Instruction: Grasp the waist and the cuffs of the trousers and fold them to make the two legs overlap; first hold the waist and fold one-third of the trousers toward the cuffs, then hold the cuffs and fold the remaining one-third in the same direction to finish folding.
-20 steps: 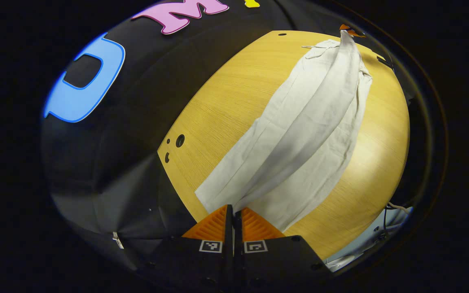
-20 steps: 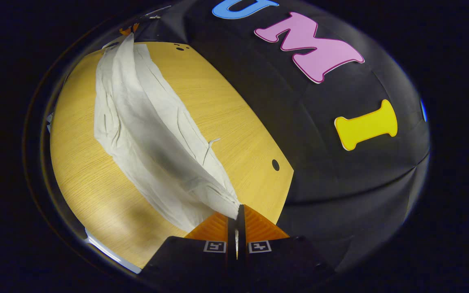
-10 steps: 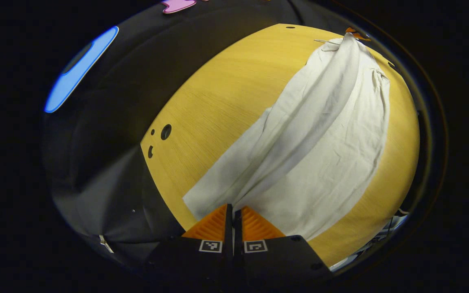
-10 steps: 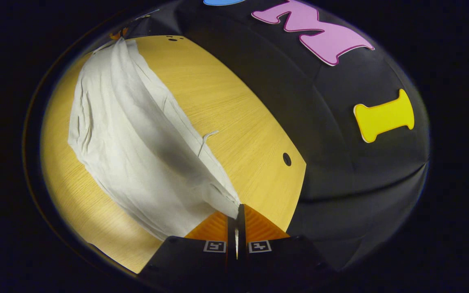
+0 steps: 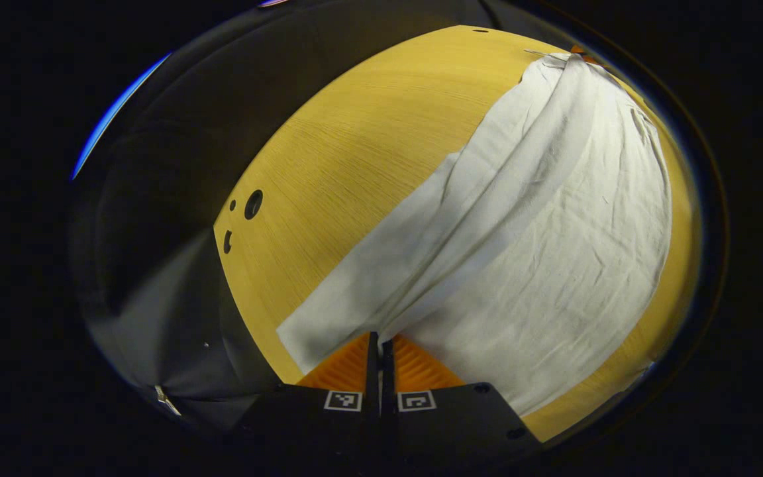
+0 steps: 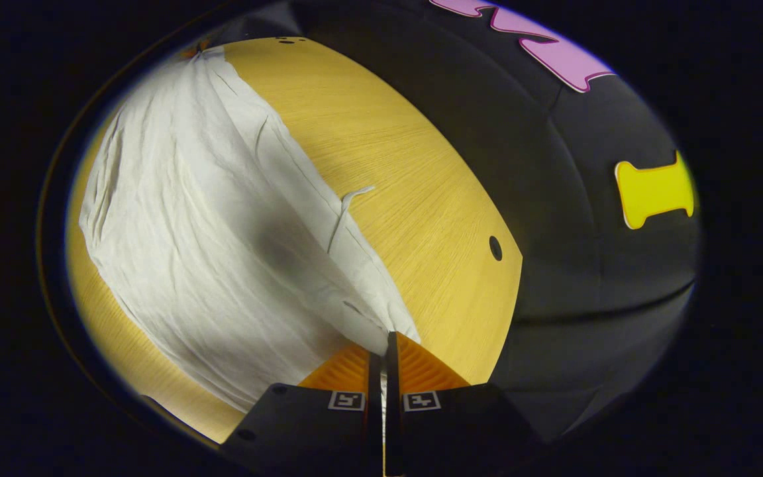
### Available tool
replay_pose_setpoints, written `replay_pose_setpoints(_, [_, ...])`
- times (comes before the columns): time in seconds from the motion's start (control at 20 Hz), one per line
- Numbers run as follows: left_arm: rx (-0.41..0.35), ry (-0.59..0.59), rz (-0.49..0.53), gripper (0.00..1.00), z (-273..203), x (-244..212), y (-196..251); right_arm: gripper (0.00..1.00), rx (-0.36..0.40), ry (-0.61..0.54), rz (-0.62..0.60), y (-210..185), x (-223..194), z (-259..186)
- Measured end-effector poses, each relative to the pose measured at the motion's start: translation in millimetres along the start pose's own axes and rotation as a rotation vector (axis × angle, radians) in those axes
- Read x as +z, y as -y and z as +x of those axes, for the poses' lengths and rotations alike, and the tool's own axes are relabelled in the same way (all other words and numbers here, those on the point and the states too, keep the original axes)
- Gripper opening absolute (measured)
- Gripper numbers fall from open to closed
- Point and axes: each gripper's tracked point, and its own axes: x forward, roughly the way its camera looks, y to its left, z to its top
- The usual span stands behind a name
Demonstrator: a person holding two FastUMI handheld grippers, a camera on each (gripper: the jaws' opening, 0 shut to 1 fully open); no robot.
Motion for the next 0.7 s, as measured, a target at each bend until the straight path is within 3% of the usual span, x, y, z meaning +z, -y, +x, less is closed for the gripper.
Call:
replay_pose_setpoints(0.4, [0.003,0.018,0.016,0.08,7.4,-4.3,-0.1,0.23,0.006,-0.028,0.005,-8.7,-7.1,9.2])
replay_pose_setpoints(0.5, [0.047,0.010,0.044,0.22,3.5,-1.8,-8.3,0.33,-0.024,-0.026,-0.015,-2.9,-6.9,8.5])
replay_pose_setpoints(0.55, [0.087,0.005,0.060,0.38,2.0,-3.6,-17.5,0.38,-0.042,-0.023,-0.021,1.2,-4.6,5.5])
replay_pose_setpoints(0.65, [0.155,0.013,0.075,0.76,-3.1,-0.1,-32.8,0.58,-0.082,-0.019,-0.008,10.3,-4.2,-1.1])
replay_pose_setpoints(0.7, [0.164,0.016,0.077,0.94,-6.9,-0.4,-35.5,0.75,-0.093,-0.016,0.014,14.1,-5.2,-9.7])
